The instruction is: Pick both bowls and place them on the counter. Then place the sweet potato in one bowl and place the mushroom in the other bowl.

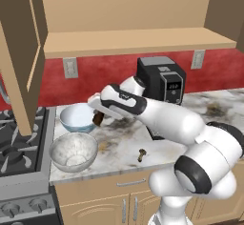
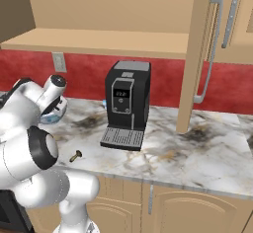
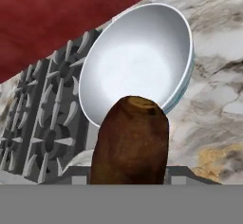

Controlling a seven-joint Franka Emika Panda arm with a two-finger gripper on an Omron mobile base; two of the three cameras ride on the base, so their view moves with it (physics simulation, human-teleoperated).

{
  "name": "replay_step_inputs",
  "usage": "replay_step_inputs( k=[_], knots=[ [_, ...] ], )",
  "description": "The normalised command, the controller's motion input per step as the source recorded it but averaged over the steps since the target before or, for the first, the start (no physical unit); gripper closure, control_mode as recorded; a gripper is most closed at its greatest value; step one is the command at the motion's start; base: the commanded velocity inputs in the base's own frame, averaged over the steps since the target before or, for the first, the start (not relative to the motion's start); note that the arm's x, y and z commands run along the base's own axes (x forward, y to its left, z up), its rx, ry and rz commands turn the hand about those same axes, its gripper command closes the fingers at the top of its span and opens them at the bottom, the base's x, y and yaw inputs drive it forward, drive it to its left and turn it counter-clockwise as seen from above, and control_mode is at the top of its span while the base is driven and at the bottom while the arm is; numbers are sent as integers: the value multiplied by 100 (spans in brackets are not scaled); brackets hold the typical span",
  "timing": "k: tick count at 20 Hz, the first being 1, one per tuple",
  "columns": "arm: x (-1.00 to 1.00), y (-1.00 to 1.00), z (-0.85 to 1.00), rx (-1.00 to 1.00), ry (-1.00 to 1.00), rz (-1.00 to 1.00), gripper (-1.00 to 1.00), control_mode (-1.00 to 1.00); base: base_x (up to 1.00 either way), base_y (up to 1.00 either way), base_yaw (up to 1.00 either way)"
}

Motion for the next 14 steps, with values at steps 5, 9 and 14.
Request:
replay_step_inputs(
  k=[5,9,14],
  knots=[
    [55,11,16,0,0,-2,100,-100,0,0,0],
    [39,13,-10,0,1,-2,100,-100,0,0,0],
    [38,21,-21,0,-1,-2,100,-100,0,0,0]
  ],
)
